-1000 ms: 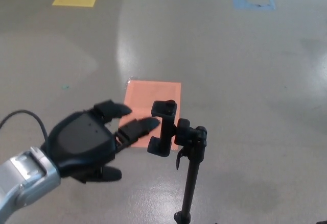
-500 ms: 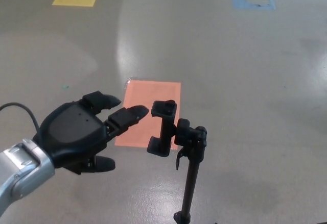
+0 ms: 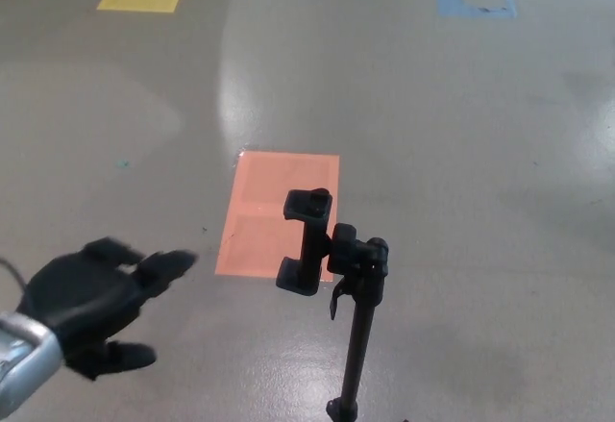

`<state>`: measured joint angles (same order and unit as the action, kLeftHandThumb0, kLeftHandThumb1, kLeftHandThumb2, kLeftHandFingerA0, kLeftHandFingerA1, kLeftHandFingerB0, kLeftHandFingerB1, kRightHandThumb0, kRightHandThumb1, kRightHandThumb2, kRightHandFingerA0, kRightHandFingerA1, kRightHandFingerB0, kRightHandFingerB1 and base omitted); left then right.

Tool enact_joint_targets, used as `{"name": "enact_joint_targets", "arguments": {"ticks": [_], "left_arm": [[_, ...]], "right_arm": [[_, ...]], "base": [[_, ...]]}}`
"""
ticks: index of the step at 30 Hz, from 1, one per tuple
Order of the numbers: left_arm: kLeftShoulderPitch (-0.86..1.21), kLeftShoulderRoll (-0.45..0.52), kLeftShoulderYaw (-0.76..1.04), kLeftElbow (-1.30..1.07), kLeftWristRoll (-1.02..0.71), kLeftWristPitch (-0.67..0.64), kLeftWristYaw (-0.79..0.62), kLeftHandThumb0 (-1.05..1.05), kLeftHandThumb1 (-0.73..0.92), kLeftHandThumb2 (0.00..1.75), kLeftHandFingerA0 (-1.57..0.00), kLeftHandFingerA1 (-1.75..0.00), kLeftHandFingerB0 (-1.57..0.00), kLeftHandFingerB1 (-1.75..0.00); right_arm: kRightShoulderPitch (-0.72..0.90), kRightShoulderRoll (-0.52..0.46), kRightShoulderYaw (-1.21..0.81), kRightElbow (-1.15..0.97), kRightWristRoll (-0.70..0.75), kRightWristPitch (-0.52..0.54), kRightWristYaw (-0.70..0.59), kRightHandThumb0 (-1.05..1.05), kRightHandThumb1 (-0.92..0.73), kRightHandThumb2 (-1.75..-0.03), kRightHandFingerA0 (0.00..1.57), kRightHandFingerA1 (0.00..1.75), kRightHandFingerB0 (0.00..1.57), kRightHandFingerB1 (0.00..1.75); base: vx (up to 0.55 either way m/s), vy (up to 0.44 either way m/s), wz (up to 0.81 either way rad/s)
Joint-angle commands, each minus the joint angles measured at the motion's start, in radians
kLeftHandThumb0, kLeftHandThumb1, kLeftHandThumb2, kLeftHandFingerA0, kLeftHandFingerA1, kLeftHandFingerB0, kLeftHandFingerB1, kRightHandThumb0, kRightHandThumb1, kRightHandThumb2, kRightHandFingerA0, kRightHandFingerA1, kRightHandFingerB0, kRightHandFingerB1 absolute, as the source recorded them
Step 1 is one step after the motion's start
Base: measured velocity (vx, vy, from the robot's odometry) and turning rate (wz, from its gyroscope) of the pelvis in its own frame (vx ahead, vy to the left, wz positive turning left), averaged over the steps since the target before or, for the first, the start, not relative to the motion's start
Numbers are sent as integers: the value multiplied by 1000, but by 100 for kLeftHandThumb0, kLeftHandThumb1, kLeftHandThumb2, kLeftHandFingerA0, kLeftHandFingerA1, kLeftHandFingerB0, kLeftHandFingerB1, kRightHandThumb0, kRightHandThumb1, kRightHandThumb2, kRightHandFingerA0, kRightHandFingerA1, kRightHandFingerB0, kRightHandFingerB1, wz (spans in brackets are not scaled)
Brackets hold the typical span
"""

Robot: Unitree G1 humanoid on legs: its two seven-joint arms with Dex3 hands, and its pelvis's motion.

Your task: The robot uses its left hand to grab the top of a phone stand kept on the floor and tilt it upwards to adjust its angle

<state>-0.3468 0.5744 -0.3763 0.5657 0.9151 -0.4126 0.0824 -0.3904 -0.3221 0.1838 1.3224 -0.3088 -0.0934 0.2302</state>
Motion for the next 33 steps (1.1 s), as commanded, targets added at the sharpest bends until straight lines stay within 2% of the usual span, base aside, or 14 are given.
{"name": "enact_joint_targets", "arguments": {"ticks": [1,3,4,5,8,10,12,20,23,24,25,26,27,33], "left_arm": [[40,-51,93,259,-195,-25,34,-73,79,63,-23,-33,-5,-25],[62,-75,134,335,-253,-39,15,-78,83,66,-18,-30,-5,-19],[74,-86,149,368,-271,-37,8,-81,68,104,-14,-46,0,-24],[85,-102,171,421,-292,-29,3,-78,66,104,-4,-41,-2,-25],[92,-114,194,475,-308,-15,-8,-85,70,104,-8,-38,-7,-19],[101,-125,215,520,-322,-20,-8,-77,66,103,-5,-41,-3,-25],[105,-144,254,572,-358,-6,-14,-78,65,101,-12,-44,0,-27],[143,-176,318,676,-401,-2,-14,-75,69,95,-12,-41,-7,-31],[150,-183,345,698,-427,3,-28,-75,67,100,-15,-45,0,-30],[160,-182,355,706,-435,2,-33,-72,83,67,-18,-29,-9,-20],[160,-176,367,719,-446,13,-56,-73,88,66,-19,-29,-6,-24],[158,-175,369,722,-449,16,-62,-73,88,66,-19,-29,-6,-24],[156,-173,384,734,-465,39,-88,-77,70,105,-17,-46,0,-28],[189,-161,376,762,-468,93,-115,-79,74,103,-15,-43,-3,-26]], "right_arm": [[50,-12,-10,2,6,-8,-6,-56,-75,-62,34,41,29,32],[63,-14,-3,4,-3,-6,-17,-56,-77,-62,33,41,29,32],[69,-13,-8,4,2,-4,-20,-55,-75,-63,38,45,31,34],[71,-10,-17,4,11,-1,-22,-55,-76,-63,38,43,31,34],[71,-5,-22,4,15,0,-21,-54,-76,-62,38,43,30,34],[80,-1,-29,3,20,-4,-24,-54,-74,-62,36,42,30,33],[77,3,-32,5,19,1,-31,-56,-76,-62,37,43,30,33],[92,14,-55,5,28,-5,-42,-57,-76,-63,36,46,31,34],[88,18,-52,7,16,-4,-53,-60,-78,-63,35,43,29,34],[95,24,-53,8,16,-1,-58,-60,-79,-63,35,43,29,33],[94,29,-59,6,21,2,-61,-62,-81,-65,30,42,25,32],[92,30,-61,5,22,3,-62,-62,-81,-65,30,42,25,32],[89,33,-67,4,26,2,-68,-62,-83,-65,29,39,25,31],[117,40,-78,7,24,-8,-77,-63,-86,-66,30,41,28,32]], "base": [[0,0,0],[0,0,0],[0,0,0],[0,0,0],[0,0,0],[0,0,0],[0,0,0],[0,0,0],[0,0,0],[0,0,0],[0,0,0],[0,0,0],[0,0,0],[0,0,0]]}}
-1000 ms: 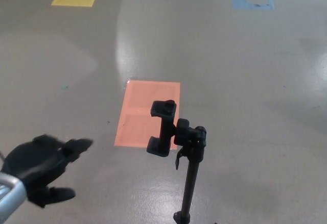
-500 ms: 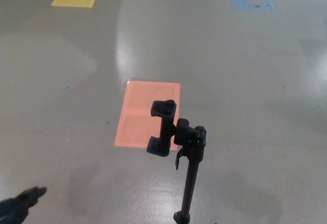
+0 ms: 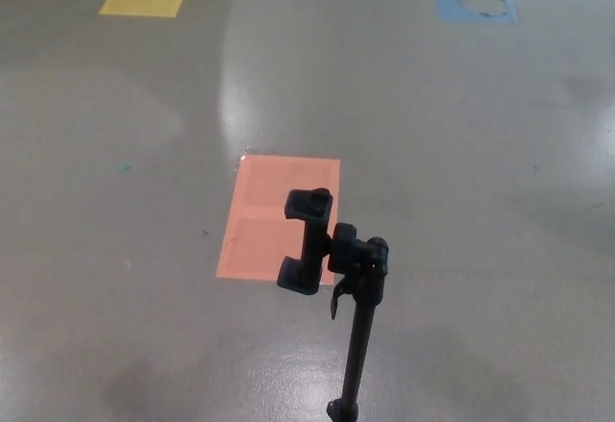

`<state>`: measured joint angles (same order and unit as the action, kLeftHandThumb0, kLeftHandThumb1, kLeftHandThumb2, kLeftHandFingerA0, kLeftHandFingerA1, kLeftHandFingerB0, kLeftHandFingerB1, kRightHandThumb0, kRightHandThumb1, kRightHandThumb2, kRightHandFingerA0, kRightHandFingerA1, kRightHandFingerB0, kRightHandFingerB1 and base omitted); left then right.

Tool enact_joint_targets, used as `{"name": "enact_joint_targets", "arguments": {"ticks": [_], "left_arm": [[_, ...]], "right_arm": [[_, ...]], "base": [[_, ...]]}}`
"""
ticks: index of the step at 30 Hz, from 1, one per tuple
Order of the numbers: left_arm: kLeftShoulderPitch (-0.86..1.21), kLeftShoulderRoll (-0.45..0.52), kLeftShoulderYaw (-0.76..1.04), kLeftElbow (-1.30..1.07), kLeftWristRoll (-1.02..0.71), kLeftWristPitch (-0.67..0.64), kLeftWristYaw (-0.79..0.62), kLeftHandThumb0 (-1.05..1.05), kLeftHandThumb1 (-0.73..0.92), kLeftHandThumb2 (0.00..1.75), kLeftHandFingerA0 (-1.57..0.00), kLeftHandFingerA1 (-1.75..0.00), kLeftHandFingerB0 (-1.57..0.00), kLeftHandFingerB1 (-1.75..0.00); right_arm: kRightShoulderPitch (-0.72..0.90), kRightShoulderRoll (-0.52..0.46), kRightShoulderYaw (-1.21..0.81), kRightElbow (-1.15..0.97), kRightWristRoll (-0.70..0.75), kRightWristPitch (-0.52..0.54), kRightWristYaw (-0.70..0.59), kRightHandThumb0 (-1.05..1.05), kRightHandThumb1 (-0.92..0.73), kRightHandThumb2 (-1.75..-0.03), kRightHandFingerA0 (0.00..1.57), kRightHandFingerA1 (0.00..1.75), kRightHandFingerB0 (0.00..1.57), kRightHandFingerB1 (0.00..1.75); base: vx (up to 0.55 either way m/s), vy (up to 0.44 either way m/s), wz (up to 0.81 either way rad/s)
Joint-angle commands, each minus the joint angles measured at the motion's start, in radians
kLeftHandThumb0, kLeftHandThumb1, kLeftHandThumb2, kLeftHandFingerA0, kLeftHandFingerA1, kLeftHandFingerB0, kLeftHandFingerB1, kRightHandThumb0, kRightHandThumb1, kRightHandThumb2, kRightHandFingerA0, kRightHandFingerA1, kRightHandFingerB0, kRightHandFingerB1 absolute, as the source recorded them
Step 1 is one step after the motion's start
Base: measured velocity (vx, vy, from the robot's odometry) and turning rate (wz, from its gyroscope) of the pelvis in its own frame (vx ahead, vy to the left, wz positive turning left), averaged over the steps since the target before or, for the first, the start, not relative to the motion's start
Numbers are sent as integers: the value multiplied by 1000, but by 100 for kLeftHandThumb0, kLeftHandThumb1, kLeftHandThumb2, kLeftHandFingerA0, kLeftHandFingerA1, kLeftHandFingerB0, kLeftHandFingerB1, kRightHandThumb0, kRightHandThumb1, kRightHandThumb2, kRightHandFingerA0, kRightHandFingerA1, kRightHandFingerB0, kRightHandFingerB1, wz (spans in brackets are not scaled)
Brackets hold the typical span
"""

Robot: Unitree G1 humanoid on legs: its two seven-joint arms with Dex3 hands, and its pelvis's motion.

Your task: The robot uses its left hand to grab the top of a phone stand kept on the floor and tilt it upwards to adjust its angle

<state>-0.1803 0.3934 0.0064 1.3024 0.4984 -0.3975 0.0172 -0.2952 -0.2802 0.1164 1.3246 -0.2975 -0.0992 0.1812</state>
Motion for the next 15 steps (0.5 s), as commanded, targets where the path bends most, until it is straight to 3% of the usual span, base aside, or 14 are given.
{"name": "enact_joint_targets", "arguments": {"ticks": [1,2,3,6,7,10,11,12,13,15], "left_arm": [[19,21,-12,27,-47,89,-50,-79,74,103,-15,-43,-3,-26],[17,22,-16,28,-46,97,-51,-79,74,103,-15,-43,-3,-26],[26,23,-18,30,-54,111,-74,-76,84,71,-18,-31,-5,-16],[42,21,-17,30,-70,118,-89,-75,90,68,-25,-32,-5,-19],[45,21,-13,30,-81,120,-102,-77,72,106,-18,-47,-1,-24],[40,25,-6,29,-102,138,-138,-83,75,107,-19,-46,-1,-20],[36,28,-9,28,-102,144,-152,-81,90,69,-23,-30,-3,-18],[34,30,-13,27,-102,146,-161,-81,90,69,-23,-30,-3,-18],[24,32,-16,27,-103,156,-178,-83,74,109,-9,-42,0,-21],[14,32,-17,26,-105,165,-188,-83,74,109,-9,-42,0,-21]], "right_arm": [[19,-2,-11,5,12,0,-29,-63,-86,-66,30,41,28,32],[18,-1,-12,5,12,2,-30,-63,-86,-66,30,41,28,32],[28,-2,-7,5,6,-2,-35,-64,-85,-66,32,40,29,32],[42,-2,-6,4,5,-7,-34,-64,-85,-66,32,41,28,32],[40,-3,-1,4,1,-6,-35,-65,-85,-66,33,40,29,31],[31,1,-18,3,18,-2,-28,-63,-83,-65,33,40,32,32],[28,2,-18,2,19,-3,-27,-62,-83,-65,34,40,33,33],[27,1,-17,2,17,-5,-27,-62,-83,-65,34,40,33,33],[19,1,-14,2,12,-4,-26,-63,-83,-65,33,38,31,32],[11,0,-11,3,9,-1,-25,-63,-83,-65,33,38,31,32]], "base": [[0,0,0],[0,0,0],[0,0,0],[0,0,0],[0,0,0],[0,0,0],[0,0,0],[0,0,0],[0,0,0],[0,0,0]]}}
